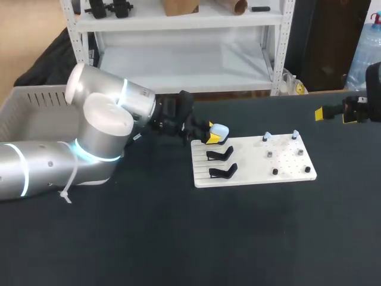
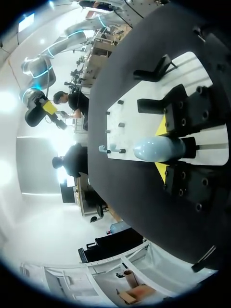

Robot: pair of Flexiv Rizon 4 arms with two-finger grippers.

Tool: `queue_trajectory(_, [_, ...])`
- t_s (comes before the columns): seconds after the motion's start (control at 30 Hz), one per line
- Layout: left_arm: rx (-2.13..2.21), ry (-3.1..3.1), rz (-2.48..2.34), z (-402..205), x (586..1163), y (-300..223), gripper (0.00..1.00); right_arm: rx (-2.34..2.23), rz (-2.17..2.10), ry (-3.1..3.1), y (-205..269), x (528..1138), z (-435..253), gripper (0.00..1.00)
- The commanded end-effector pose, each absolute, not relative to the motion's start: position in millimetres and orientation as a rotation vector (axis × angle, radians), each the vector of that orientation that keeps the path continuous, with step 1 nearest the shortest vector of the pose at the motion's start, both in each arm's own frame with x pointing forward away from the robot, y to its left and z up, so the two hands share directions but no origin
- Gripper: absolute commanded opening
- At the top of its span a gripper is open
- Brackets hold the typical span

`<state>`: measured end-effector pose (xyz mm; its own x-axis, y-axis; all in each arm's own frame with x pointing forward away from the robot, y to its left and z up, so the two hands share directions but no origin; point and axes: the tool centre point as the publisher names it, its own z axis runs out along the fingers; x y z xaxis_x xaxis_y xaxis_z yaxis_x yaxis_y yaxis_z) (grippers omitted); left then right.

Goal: Pick up each earbud case from the left stands, insert the matching earbuds, close the lid, and place the case in the box.

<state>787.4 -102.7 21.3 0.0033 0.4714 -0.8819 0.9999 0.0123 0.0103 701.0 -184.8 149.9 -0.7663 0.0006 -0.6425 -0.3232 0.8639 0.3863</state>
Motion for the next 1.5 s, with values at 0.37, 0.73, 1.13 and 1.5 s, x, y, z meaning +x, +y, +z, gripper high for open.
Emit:
queue_trajectory(0.37, [1.435,1.416,-0.98,86,748,-84,0.0,-0.235,0.644,2.372,-185,701,149,1.0])
queue_trajectory(0.73, [1.4,1.271,-1.015,122,704,-98,0.0,-0.235,0.644,2.372,-185,701,149,1.0])
queue_trajectory(1.13, [1.378,1.216,-1.003,140,686,-105,0.0,-0.235,0.644,2.372,-185,701,149,1.0])
queue_trajectory(1.5, [1.378,1.216,-1.003,140,686,-105,0.0,-0.235,0.644,2.372,-185,701,149,1.0])
